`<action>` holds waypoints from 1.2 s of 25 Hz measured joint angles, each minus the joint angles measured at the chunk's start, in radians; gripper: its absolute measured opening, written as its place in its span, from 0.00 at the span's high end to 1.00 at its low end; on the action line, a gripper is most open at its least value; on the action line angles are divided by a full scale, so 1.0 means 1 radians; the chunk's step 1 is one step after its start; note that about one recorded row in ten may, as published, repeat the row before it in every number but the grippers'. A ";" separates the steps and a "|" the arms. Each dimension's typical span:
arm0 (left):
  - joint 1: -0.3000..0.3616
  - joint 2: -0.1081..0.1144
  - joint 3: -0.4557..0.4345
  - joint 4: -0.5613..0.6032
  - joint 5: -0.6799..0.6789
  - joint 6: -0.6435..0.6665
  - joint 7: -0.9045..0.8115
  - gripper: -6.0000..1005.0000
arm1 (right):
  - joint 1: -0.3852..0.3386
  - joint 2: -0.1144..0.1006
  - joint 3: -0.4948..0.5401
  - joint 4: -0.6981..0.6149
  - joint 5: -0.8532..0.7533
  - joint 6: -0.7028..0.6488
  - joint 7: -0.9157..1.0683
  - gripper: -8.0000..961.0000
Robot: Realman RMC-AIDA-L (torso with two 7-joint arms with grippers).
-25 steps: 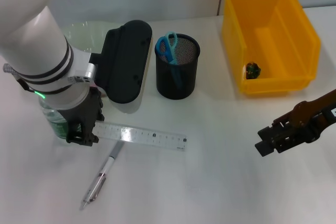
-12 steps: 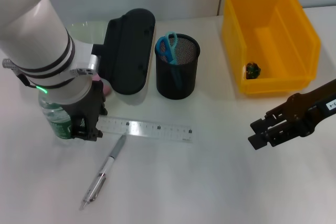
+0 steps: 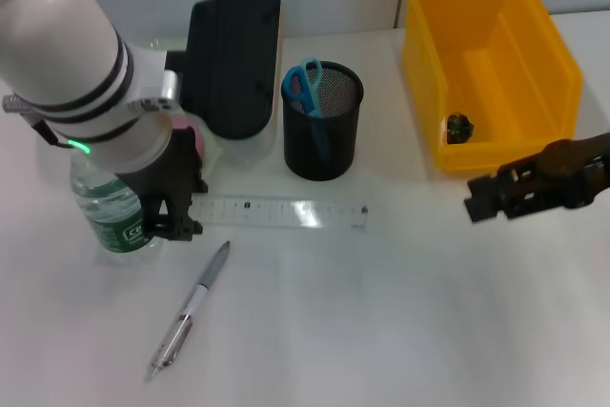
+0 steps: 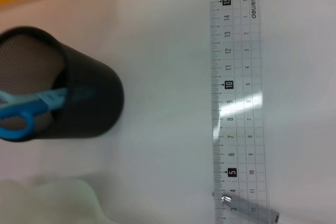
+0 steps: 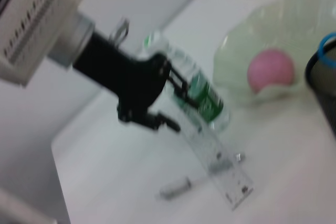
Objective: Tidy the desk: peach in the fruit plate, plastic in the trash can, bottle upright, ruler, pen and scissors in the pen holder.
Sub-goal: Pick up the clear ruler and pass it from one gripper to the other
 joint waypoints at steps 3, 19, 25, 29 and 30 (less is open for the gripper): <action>0.000 0.000 -0.029 0.020 -0.014 0.000 -0.009 0.60 | -0.033 -0.022 0.074 0.096 0.058 0.006 -0.027 0.44; 0.009 0.002 -0.065 0.082 -0.052 0.015 -0.034 0.60 | -0.133 -0.027 0.219 0.429 0.136 0.082 -0.115 0.45; 0.009 0.002 -0.061 0.084 -0.075 0.023 -0.035 0.60 | -0.128 -0.004 0.218 0.500 0.161 0.124 -0.107 0.45; 0.008 0.001 -0.058 0.091 -0.083 0.027 -0.030 0.60 | -0.120 0.002 0.219 0.523 0.162 0.155 -0.081 0.45; 0.008 0.001 -0.053 0.097 -0.086 0.027 -0.030 0.60 | -0.119 0.003 0.219 0.526 0.163 0.158 -0.075 0.45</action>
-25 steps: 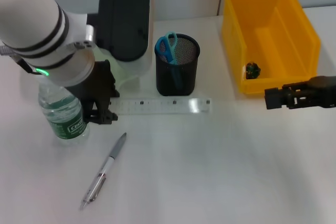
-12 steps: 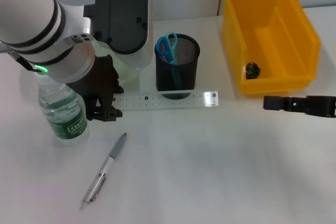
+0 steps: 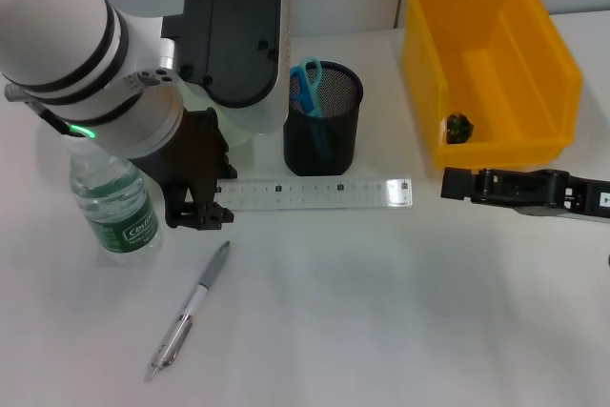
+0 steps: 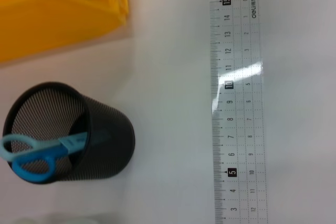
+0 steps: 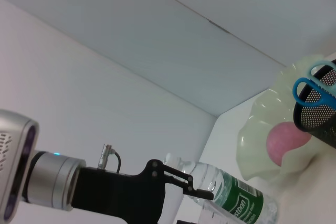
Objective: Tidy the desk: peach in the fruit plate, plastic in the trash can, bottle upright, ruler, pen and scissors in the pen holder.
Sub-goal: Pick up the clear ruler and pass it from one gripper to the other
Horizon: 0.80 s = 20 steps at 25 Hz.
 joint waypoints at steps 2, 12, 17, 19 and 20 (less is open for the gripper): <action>0.000 0.000 0.005 0.009 -0.003 0.000 0.000 0.60 | 0.008 0.004 -0.001 0.007 0.001 0.009 0.019 0.45; -0.011 -0.001 0.020 0.024 -0.005 -0.006 0.010 0.60 | 0.043 0.027 -0.032 0.009 -0.008 0.028 0.052 0.45; -0.016 -0.001 0.020 0.024 -0.008 -0.009 0.013 0.60 | 0.056 0.036 -0.052 0.009 -0.010 0.036 0.061 0.45; -0.017 -0.001 0.020 0.024 -0.012 -0.009 0.013 0.60 | 0.057 0.038 -0.052 0.009 -0.010 0.039 0.063 0.45; -0.017 -0.002 0.020 0.024 -0.014 -0.009 0.013 0.60 | 0.057 0.038 -0.052 0.009 -0.010 0.041 0.063 0.45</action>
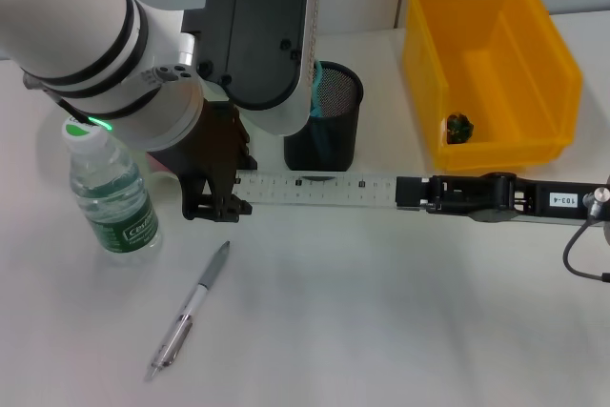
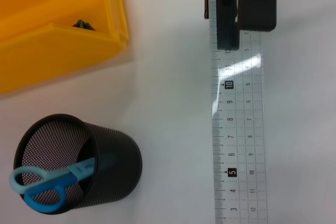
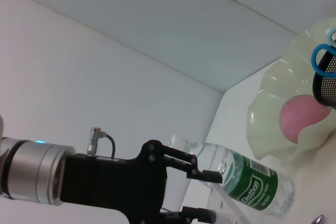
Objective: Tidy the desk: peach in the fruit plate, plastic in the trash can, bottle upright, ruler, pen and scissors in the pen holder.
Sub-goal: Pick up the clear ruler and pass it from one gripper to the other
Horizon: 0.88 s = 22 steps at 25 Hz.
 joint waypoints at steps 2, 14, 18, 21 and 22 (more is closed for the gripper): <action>0.000 0.000 0.000 0.000 -0.001 0.000 0.000 0.60 | 0.002 0.001 0.000 0.001 0.000 0.006 0.002 0.45; 0.001 0.000 0.000 0.000 -0.003 -0.001 0.001 0.60 | 0.006 0.014 -0.002 0.001 -0.001 0.015 0.003 0.45; 0.001 0.000 0.002 0.000 -0.003 -0.001 0.001 0.60 | 0.006 0.014 -0.003 0.001 -0.001 0.015 0.006 0.47; 0.003 0.000 0.009 0.000 -0.003 -0.001 0.001 0.60 | 0.005 0.014 -0.003 0.001 -0.001 0.015 0.010 0.49; 0.003 0.000 0.010 0.000 -0.003 -0.001 0.001 0.60 | 0.004 0.014 -0.003 0.001 -0.001 0.015 0.012 0.49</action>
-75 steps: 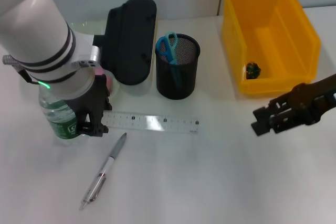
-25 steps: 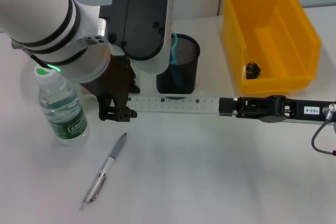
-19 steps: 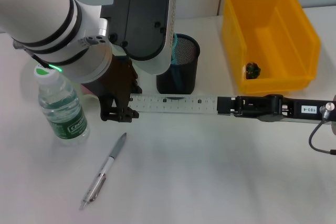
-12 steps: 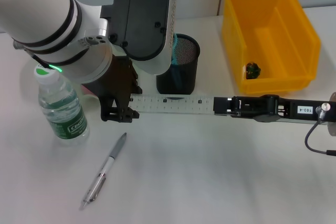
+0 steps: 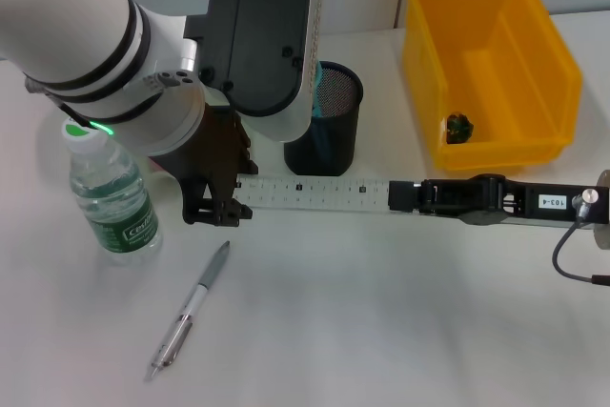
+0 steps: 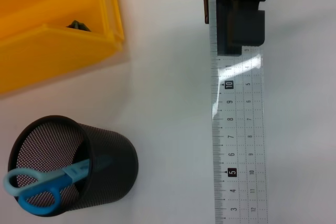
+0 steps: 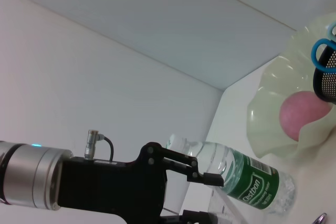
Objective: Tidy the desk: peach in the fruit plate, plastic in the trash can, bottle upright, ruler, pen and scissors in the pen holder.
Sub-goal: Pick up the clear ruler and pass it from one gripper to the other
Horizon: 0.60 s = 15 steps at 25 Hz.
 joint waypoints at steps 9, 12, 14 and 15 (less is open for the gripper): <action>0.002 0.000 0.001 0.001 0.000 0.000 0.000 0.59 | -0.001 0.000 0.000 0.000 0.000 0.000 0.002 0.73; 0.002 0.000 0.001 0.001 0.000 0.000 0.000 0.59 | 0.001 0.001 0.000 0.000 0.000 0.000 0.002 0.76; 0.002 0.000 0.001 0.002 0.000 -0.001 0.000 0.59 | 0.001 0.002 0.000 0.000 0.000 0.000 0.003 0.78; 0.002 0.000 0.001 0.002 0.000 -0.001 0.000 0.59 | 0.002 0.002 0.000 0.000 0.000 0.000 0.003 0.79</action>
